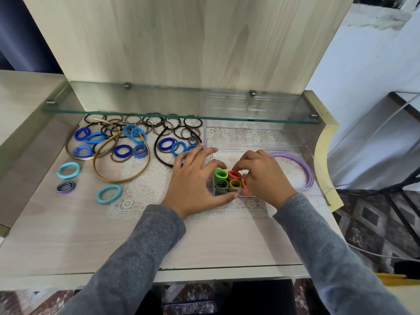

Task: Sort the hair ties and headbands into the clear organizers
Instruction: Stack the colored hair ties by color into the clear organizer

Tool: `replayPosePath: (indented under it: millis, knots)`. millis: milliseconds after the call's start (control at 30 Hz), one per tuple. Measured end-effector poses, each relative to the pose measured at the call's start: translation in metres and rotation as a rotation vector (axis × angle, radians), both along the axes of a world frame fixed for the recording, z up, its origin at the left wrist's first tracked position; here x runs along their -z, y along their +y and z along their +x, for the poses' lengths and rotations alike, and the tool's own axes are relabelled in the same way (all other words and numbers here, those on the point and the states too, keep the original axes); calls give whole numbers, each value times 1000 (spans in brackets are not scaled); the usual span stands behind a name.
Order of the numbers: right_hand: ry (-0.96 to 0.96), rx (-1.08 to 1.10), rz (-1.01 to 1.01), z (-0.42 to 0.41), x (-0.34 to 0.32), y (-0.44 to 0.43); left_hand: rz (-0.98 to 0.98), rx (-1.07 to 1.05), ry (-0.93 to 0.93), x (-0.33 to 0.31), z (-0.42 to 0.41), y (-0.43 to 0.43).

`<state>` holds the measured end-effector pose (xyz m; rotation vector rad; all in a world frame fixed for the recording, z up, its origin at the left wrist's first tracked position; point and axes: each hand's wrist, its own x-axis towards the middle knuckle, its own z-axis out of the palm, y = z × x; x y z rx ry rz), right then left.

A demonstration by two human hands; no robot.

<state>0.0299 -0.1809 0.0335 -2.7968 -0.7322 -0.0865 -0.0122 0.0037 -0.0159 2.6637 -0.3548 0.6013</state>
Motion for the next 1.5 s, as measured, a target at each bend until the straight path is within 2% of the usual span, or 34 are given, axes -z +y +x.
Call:
replayPosePath:
  millis: [133,300,400,567,667,800,900,1033,1133,1300,1500]
  knots:
    - [2,15,15,-1,0,-1,-9,12,-11,-3,-1,0]
    - [-6,34,95,1,3,-1,-109,8,-93,-9,-5,0]
    - [-53,36,217,2,8,-1,-166,-61,-153,-11,-5,3]
    - [-186,131,606,-11,9,17,-168,-216,-233,-12,-13,22]
    - [-253,93,702,-23,5,40,-153,-317,-242,-12,-20,38]
    - [-246,4,755,-40,4,82,-109,-379,-277,-12,-30,63]
    - [-232,-40,730,-47,7,112,-53,-430,-316,-10,-32,81]
    - [-312,-48,511,-49,14,138,61,-482,-275,-1,-30,105]
    - [-328,-1,417,-45,22,151,106,-534,-204,4,-31,118]
    - [-299,98,310,-30,36,163,174,-573,-189,9,-29,128]
    - [-259,228,184,-9,45,169,147,-566,-78,12,-22,129]
